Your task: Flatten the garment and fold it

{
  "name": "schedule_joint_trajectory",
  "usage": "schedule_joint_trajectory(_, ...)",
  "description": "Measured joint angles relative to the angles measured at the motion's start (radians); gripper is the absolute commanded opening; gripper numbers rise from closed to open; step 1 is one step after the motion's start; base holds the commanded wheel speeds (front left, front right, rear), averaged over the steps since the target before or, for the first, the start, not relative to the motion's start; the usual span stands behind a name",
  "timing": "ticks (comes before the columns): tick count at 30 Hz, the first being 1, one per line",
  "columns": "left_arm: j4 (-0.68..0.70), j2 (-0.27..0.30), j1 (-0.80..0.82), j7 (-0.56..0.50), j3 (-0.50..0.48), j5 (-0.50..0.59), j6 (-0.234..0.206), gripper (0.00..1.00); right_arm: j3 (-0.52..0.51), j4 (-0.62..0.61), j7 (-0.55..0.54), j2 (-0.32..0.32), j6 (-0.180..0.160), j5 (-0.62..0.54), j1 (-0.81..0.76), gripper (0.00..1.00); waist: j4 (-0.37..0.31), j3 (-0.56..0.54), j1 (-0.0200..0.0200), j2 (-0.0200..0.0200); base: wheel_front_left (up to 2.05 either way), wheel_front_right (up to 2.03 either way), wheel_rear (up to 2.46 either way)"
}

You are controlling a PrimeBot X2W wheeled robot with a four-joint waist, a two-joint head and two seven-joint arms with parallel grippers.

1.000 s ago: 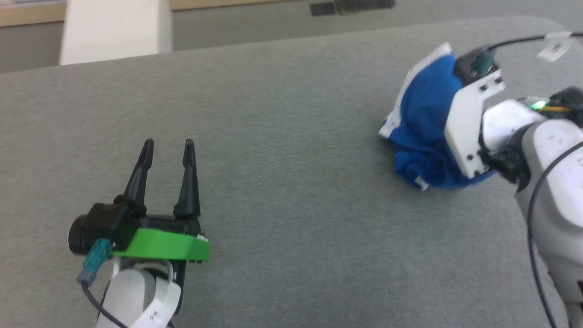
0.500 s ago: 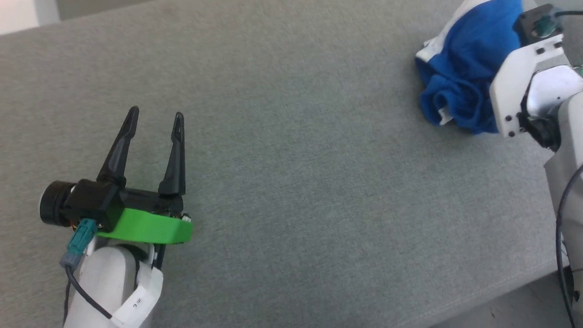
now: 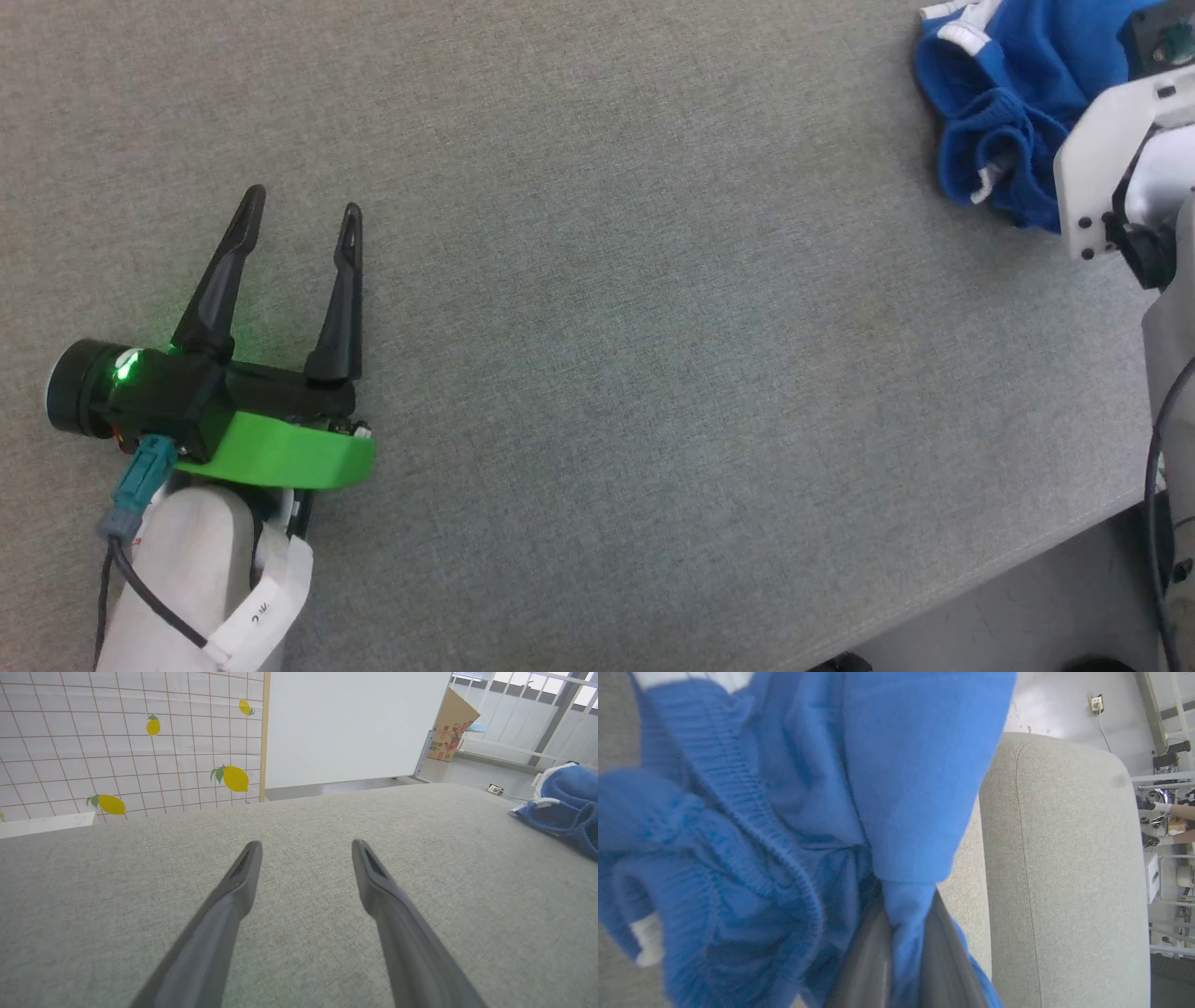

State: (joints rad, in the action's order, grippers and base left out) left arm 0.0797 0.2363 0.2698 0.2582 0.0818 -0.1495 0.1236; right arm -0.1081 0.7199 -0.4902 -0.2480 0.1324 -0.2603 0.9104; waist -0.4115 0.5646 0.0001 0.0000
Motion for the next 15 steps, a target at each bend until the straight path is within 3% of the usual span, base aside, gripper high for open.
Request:
schedule_joint_trajectory(1, 0.0, 0.0, 0.001, 0.0, 0.001, 0.0, 0.0, 1.0, -0.021, 0.011, 0.01, 0.009, 0.0, -0.006, 0.0, 0.02, 0.002, -0.001, 0.0, 0.0, 0.0, 0.0, 0.0)
schedule_joint_trajectory(3, -0.003, -0.001, 0.001, 0.0, 0.002, -0.001, 0.0, 1.0, -0.051, 0.023, 0.038, 0.02, 0.0, -0.025, 0.0, 1.0, 0.005, -0.007, -0.0001, 0.0, 0.0, 0.0, 0.0)
schedule_joint_trajectory(9, -0.022, -0.027, 0.001, 0.0, 0.001, -0.012, -0.001, 1.0, -0.127, 0.049, 0.134, 0.035, 0.0, -0.053, 0.0, 1.0, 0.026, -0.049, 0.0, 0.0, 0.0, 0.0, 0.0)
schedule_joint_trajectory(15, -0.053, -0.092, -0.023, 0.0, -0.008, -0.037, -0.001, 1.0, -0.14, 0.039, 0.279, 0.043, 0.0, 0.003, -0.023, 1.0, 0.057, -0.126, -0.0001, 0.0, 0.0, 0.0, 0.0)
